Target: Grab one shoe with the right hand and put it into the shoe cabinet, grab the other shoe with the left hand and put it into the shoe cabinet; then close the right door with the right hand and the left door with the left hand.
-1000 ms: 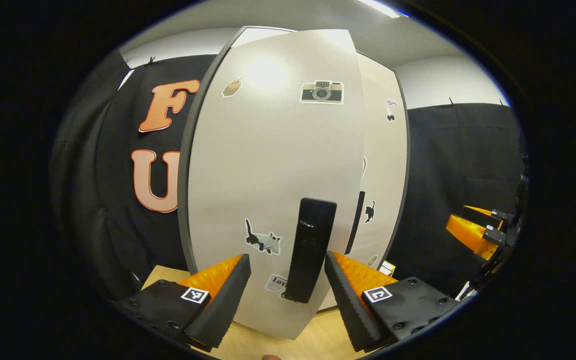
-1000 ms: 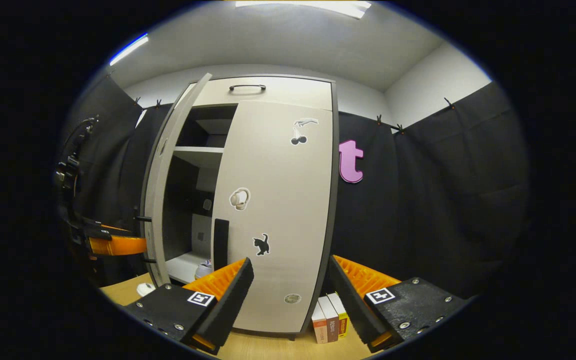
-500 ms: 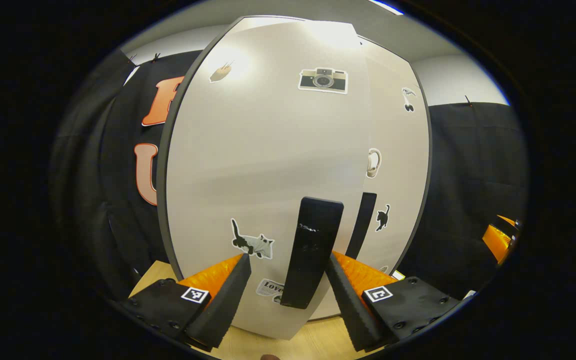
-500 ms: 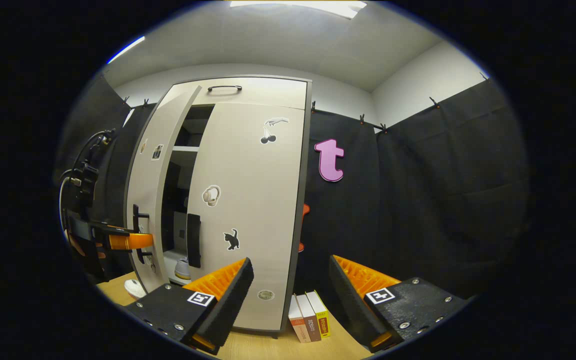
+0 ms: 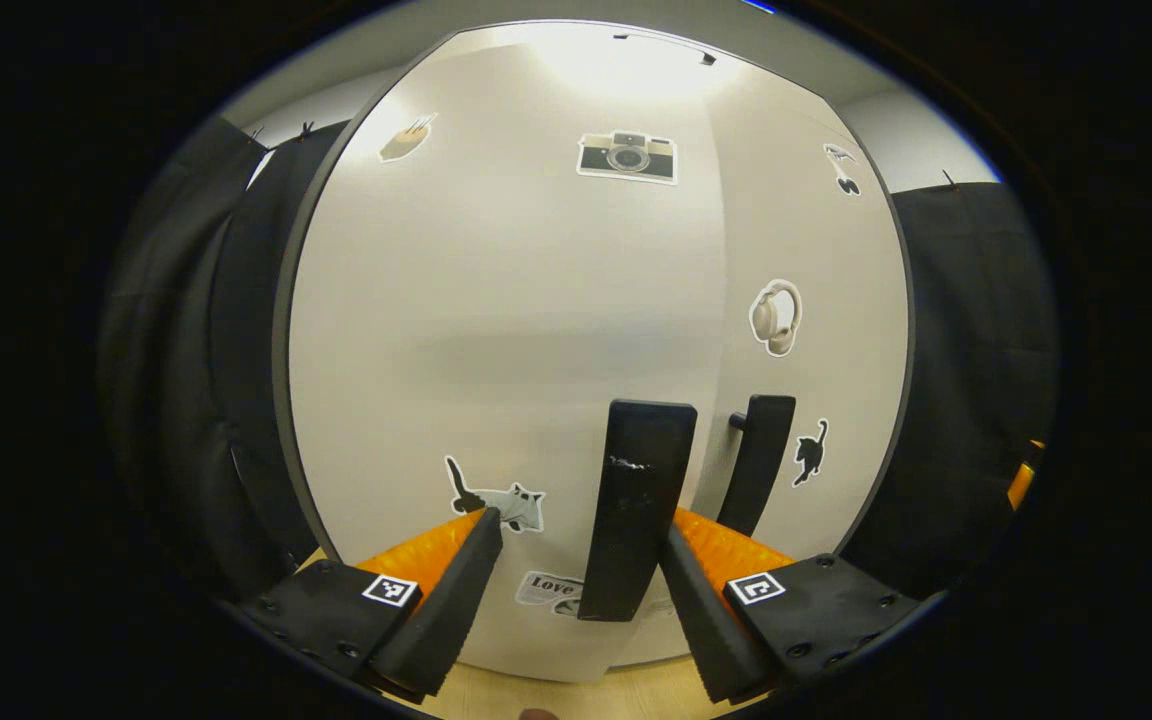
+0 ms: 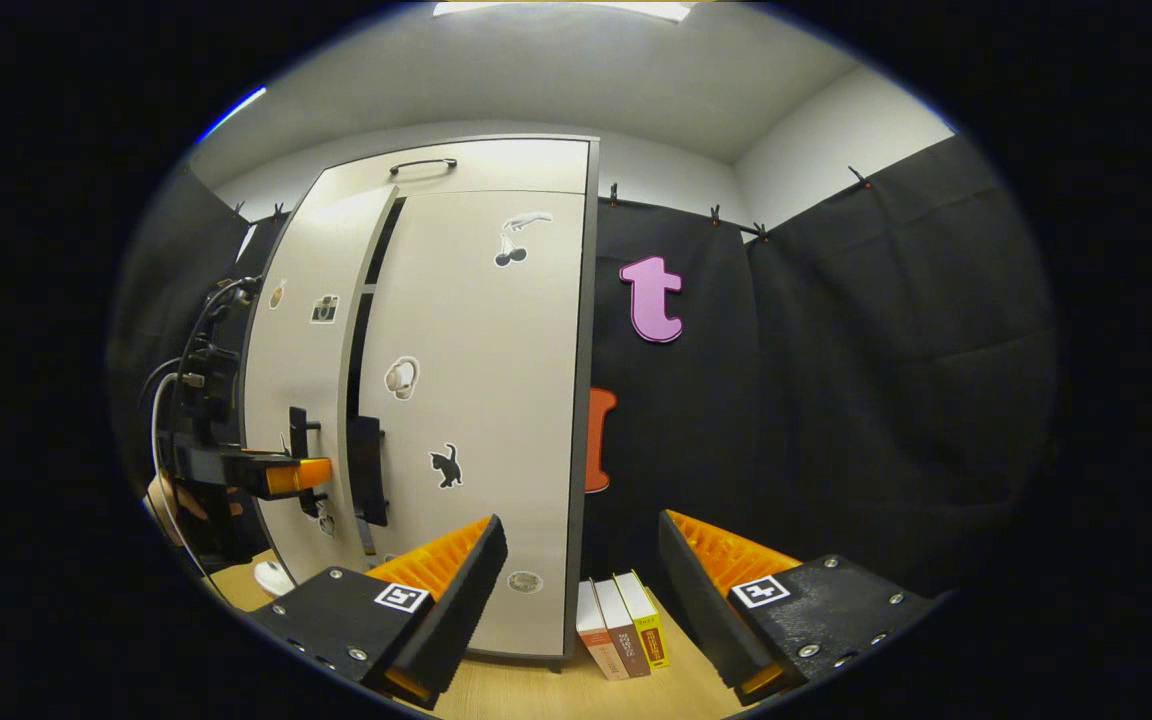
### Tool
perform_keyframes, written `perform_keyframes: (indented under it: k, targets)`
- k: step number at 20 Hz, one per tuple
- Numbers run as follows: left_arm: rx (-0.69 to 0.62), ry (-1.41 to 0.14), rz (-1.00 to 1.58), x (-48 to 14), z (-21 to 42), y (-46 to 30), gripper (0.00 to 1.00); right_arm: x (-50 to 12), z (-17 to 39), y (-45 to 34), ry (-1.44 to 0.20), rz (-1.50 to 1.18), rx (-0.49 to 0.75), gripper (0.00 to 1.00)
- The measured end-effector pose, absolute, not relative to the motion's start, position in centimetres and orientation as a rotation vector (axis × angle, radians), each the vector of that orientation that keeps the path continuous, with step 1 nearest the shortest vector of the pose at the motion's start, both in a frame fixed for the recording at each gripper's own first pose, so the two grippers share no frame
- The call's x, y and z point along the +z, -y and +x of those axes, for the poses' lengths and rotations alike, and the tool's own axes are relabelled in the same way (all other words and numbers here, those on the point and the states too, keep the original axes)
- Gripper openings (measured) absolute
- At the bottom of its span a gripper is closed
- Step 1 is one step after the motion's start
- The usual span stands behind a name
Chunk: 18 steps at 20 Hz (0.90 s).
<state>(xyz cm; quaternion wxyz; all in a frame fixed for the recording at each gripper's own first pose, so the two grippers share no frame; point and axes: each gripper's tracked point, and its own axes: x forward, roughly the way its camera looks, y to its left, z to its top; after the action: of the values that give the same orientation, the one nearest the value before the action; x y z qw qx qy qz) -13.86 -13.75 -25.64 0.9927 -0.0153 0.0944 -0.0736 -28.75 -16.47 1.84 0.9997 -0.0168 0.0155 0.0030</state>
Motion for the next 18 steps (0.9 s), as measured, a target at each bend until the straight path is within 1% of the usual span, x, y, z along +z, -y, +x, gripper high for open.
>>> perform_keyframes:
  k: [5,8,10,13,16,18]
  targets:
    - [-0.124,-0.217,-0.039,-25.7,-12.7,13.9,0.97,2.6,-27.5,16.8,-0.053,-0.021,0.02,0.94]
    - [-0.154,-0.23,-0.071,-24.4,-15.7,14.0,0.97,4.3,-26.9,16.4,-0.047,-0.011,0.046,0.94]
    - [-0.191,-0.215,-0.098,-22.0,-18.8,13.7,0.97,5.6,-26.8,16.0,-0.035,-0.001,0.069,0.94]
    - [-0.181,-0.159,-0.072,-17.6,-22.7,10.9,0.97,7.0,-27.0,15.3,-0.029,0.008,0.11,0.94]
    - [-0.137,-0.067,-0.064,-12.5,-26.5,6.8,0.97,8.3,-27.2,15.0,-0.011,0.0,0.134,0.94]
    - [-0.075,-0.017,-0.038,-9.9,-28.8,3.3,0.96,9.0,-27.3,14.6,-0.005,0.0,0.151,0.94]
